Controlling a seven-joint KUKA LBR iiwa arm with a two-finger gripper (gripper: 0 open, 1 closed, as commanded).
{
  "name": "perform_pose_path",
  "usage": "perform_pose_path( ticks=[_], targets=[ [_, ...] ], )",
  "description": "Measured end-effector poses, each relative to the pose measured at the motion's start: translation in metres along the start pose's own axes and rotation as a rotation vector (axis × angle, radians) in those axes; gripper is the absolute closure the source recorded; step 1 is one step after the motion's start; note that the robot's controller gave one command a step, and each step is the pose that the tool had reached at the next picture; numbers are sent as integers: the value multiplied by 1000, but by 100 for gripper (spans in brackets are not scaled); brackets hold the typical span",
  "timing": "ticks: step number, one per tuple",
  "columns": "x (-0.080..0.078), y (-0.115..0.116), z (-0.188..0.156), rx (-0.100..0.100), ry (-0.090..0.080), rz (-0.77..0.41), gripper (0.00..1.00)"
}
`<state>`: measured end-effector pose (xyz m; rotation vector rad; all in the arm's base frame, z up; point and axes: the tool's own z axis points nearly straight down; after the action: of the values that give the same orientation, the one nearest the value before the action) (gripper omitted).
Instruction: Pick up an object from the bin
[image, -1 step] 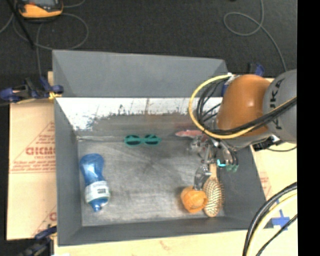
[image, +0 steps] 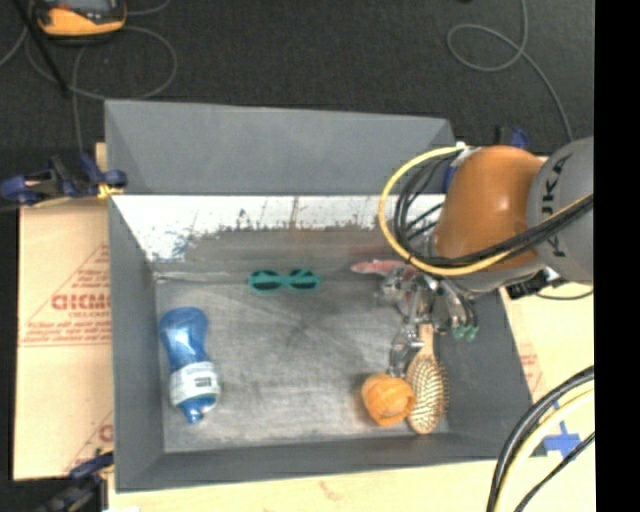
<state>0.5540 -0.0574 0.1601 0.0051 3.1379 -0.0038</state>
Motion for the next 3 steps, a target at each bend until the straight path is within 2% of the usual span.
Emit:
perform_pose_path(
  ticks=[1, 2, 3],
  targets=[
    [34, -1, 40, -1, -14, -288, 0],
    [30, -3, 37, 6, -30, -372, 0],
    [58, 1, 30, -2, -11, -154, 0]
  ],
)
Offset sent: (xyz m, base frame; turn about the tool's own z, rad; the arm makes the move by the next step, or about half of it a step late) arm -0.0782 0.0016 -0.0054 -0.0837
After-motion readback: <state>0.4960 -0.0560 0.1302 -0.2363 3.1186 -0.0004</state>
